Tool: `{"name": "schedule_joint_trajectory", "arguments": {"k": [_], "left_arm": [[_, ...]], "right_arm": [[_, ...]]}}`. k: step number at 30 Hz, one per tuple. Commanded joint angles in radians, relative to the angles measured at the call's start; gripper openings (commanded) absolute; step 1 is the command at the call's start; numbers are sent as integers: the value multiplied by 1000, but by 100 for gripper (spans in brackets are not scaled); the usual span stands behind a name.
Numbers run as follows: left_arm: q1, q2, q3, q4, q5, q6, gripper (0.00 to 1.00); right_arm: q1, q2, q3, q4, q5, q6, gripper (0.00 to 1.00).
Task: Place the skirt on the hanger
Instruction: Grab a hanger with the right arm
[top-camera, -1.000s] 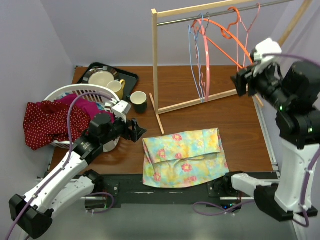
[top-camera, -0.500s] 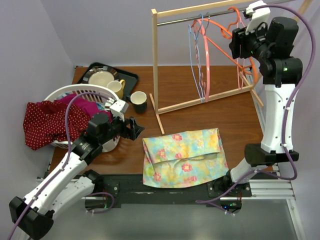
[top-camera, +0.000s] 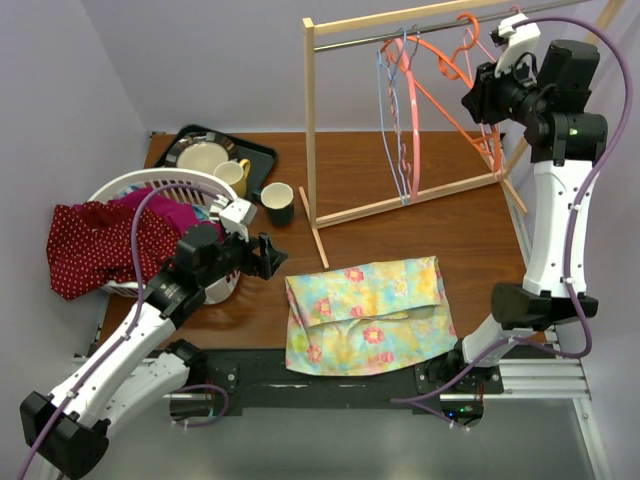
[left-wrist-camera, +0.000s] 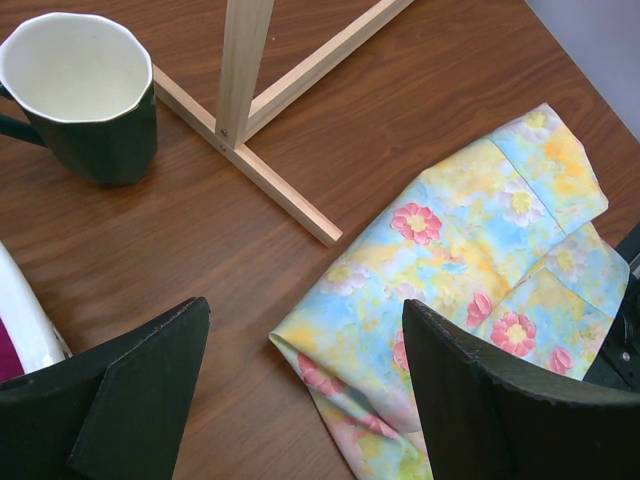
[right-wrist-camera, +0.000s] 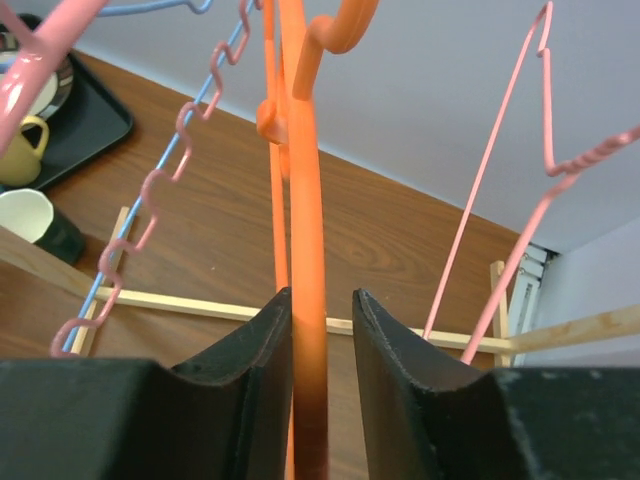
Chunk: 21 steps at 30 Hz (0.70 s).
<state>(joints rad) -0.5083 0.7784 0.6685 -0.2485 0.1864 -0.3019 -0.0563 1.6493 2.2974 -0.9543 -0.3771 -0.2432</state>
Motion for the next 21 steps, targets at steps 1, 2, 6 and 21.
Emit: {"name": "schedule_joint_trajectory", "arguments": {"k": [1,2,6,21], "left_arm": [[13,-1,-4,51,5,20,83],[13,-1,-4,51,5,20,83],[14,-1,-4,51,5,18,83],[19,-5,-4,51,5,18,83]], "right_arm": [[1,-11,16,-4,-62,13,25],[1,-8,16,-4,-68,19,23],[0,0,30,-5,-86,45,6],[-40,-82,36,60,-137,145,0]]}}
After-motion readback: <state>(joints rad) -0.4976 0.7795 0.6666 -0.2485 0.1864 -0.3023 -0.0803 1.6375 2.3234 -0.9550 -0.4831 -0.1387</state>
